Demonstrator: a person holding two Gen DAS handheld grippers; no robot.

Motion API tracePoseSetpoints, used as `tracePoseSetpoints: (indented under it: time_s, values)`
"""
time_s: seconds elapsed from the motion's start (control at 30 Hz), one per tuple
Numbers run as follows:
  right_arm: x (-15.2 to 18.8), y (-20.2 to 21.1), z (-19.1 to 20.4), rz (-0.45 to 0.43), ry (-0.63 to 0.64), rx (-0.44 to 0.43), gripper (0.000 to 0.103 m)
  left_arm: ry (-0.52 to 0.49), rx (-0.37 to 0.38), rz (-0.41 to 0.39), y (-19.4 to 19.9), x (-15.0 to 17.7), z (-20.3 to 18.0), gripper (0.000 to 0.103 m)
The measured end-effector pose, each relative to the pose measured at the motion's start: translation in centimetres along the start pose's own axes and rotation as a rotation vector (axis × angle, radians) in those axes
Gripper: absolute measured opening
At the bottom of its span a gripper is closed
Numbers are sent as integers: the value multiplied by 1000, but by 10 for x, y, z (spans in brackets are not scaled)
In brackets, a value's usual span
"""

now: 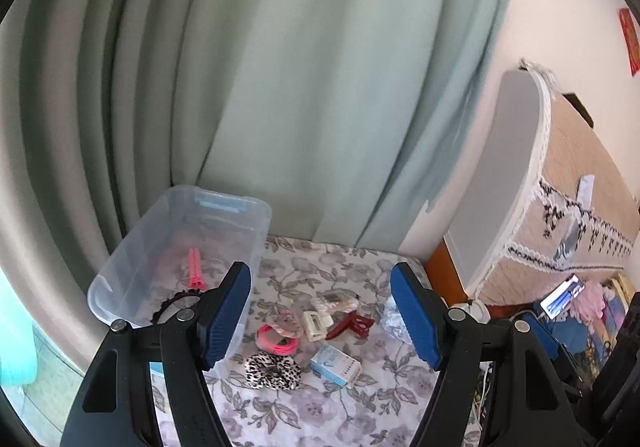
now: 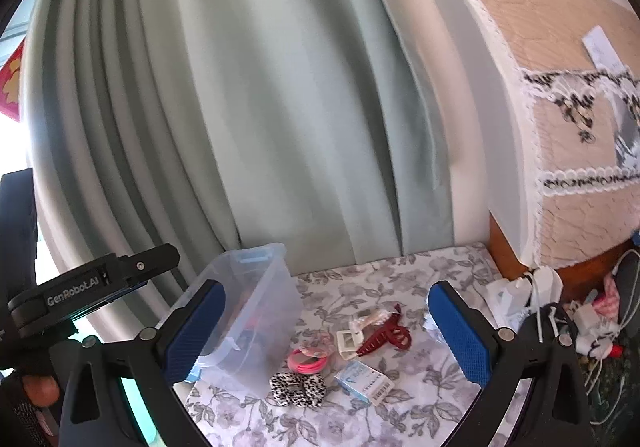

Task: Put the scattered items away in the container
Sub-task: 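Withdraw both tools from the box back toward the remaining items, then grasp the cotton swab bag with the left tool while the right tool grasps the crumpled white paper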

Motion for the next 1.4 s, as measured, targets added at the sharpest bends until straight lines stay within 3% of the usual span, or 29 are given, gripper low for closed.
tracePoseSetpoints:
  time_s: [0.4,0.73,1.0,1.4]
  values:
    - [14,-12,-42,46,-70,80,103,-13,10,88,-28,27,-13,74]
    - [51,-39,-57,163,-112,48,103,-51,14,171,-62,57,-20,74]
    - [84,-65,-76,319,-172,43,103,-89,18,247,-95,86,-22,73]
    - [107,-102,-104,385,-196,97,99,-141,24,365,-154,126,-25,73]
Point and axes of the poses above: each gripper's, at about its wrist camera, not at the fingertips, and y roughly against the way its jaws point, z to its left, x to its underside, the point moved 6 cm from there along -y, roughly the way its jaws point, and after that the axes turned 8 degrees about -z, right-handed, at the moved point
